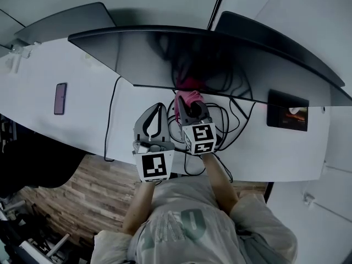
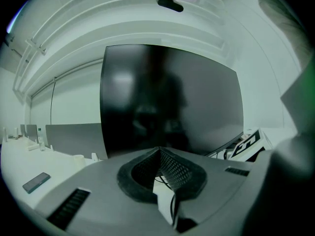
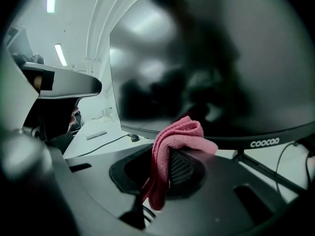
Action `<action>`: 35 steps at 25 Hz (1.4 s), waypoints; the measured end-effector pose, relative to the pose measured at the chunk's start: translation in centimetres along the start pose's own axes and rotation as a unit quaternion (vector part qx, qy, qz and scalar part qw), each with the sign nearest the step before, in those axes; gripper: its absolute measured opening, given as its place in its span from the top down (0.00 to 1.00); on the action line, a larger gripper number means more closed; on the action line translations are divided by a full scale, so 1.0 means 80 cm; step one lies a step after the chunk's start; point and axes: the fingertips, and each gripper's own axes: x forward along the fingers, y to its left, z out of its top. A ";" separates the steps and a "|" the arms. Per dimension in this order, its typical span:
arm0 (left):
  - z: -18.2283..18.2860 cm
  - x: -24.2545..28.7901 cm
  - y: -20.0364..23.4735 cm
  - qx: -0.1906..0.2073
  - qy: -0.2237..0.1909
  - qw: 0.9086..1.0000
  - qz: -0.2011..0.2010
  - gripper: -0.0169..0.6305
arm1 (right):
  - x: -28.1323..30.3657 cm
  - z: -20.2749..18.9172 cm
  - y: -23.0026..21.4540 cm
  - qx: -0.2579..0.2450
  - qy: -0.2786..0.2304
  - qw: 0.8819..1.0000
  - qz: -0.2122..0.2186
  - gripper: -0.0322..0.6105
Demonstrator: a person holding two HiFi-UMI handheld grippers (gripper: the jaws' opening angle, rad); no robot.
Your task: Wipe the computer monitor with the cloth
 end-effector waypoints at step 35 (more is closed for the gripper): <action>-0.010 -0.056 0.225 -0.016 -0.045 0.998 -0.050 0.95 | 0.128 0.008 0.178 0.034 -0.025 0.996 -0.077 0.86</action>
